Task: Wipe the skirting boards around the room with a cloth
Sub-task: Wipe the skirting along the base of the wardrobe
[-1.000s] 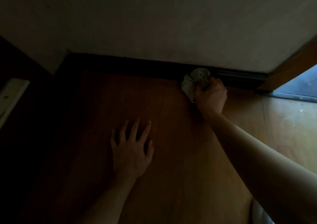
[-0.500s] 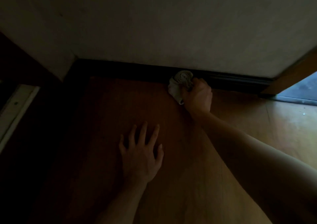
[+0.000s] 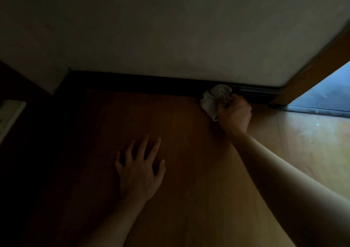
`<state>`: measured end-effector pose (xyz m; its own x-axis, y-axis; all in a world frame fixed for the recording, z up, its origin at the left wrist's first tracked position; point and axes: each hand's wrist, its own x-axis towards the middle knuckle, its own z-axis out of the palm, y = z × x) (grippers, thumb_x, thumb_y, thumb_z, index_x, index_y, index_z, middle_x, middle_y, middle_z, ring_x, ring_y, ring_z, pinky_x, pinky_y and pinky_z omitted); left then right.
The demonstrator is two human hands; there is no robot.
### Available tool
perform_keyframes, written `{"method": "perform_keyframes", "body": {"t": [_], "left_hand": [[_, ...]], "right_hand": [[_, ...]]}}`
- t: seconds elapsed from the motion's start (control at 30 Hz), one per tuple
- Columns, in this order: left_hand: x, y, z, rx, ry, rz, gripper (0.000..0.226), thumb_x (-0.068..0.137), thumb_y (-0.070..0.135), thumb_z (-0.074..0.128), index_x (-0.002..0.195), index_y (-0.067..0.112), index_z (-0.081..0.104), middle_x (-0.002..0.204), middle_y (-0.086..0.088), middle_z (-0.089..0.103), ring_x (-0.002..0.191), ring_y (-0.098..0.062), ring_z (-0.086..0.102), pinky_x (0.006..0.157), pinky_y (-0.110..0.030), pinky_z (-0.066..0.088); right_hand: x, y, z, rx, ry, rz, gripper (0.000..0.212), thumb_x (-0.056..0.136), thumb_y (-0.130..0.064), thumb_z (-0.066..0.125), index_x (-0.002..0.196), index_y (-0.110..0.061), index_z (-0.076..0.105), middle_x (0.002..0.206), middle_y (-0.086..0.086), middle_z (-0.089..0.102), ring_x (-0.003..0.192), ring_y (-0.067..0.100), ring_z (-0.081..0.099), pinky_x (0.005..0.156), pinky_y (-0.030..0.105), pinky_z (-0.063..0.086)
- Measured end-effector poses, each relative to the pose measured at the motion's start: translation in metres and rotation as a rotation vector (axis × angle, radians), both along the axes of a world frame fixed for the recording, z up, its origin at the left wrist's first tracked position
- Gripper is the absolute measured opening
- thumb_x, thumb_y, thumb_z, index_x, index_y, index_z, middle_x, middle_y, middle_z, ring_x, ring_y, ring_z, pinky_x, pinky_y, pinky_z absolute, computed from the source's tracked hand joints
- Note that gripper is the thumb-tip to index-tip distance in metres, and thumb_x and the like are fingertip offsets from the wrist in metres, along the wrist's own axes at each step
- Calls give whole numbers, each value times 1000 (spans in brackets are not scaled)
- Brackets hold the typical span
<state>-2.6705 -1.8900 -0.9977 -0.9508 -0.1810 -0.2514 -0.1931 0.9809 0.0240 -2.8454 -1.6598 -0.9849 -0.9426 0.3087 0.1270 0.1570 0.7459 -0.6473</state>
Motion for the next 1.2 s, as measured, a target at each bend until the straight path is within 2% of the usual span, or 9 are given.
{"method": "perform_keyframes", "body": {"t": [0.17,0.27,0.37,0.47,0.57,0.73,0.87,1.1,1.2], "left_hand": [[-1,9,-2,-11,15,28,73,87,70,2,156,50,12,168,8,11,151,-32,12,117,-66,12],[-3,11,0,-10,-2,30,71,89,68,7,156,47,19,167,5,18,150,-34,17,115,-68,15],[-4,12,1,-14,-14,35,70,89,67,11,155,47,21,166,5,21,149,-35,20,114,-69,17],[-5,13,0,-24,-17,38,71,88,67,8,156,48,18,167,5,20,150,-35,18,115,-68,16],[-5,12,-1,-29,-11,42,71,87,68,3,155,50,10,168,7,14,151,-33,14,116,-67,14],[-4,10,-5,-27,-1,39,69,87,68,0,153,51,0,168,8,8,151,-33,11,116,-67,13],[-4,9,-6,-10,9,36,68,88,68,3,153,51,0,168,7,10,151,-34,13,115,-68,13],[-4,7,-9,11,33,32,66,90,68,6,153,51,-1,168,8,11,151,-32,12,115,-69,10],[-2,5,-12,-4,46,25,66,89,69,2,152,52,-8,168,9,5,151,-31,7,115,-69,8]], "right_hand": [[3,6,-1,-11,34,-21,26,88,-28,62,98,-5,66,104,14,62,93,36,60,73,39,46],[-1,13,-3,19,53,56,23,88,-30,63,91,-7,65,90,8,58,82,30,60,63,31,37],[-3,31,-7,34,72,15,21,87,-30,63,86,-9,65,85,5,56,76,28,60,61,28,32],[-2,26,-8,35,86,33,21,86,-27,64,89,-7,64,91,9,60,78,31,60,62,29,33],[-5,22,-5,79,93,128,22,87,-29,65,87,-7,63,84,1,52,73,25,57,60,27,33],[-1,20,-11,35,109,-29,22,86,-27,64,89,-5,66,93,12,62,81,33,61,63,33,42],[-4,-18,-10,36,97,88,23,87,-27,65,86,-4,62,90,12,58,76,31,59,61,30,36],[-5,-28,-14,75,136,114,26,87,-25,65,91,0,63,93,16,59,77,35,59,61,32,38],[-8,-59,-10,60,94,209,28,89,-28,64,89,0,63,91,15,58,77,32,58,60,32,39]]}}
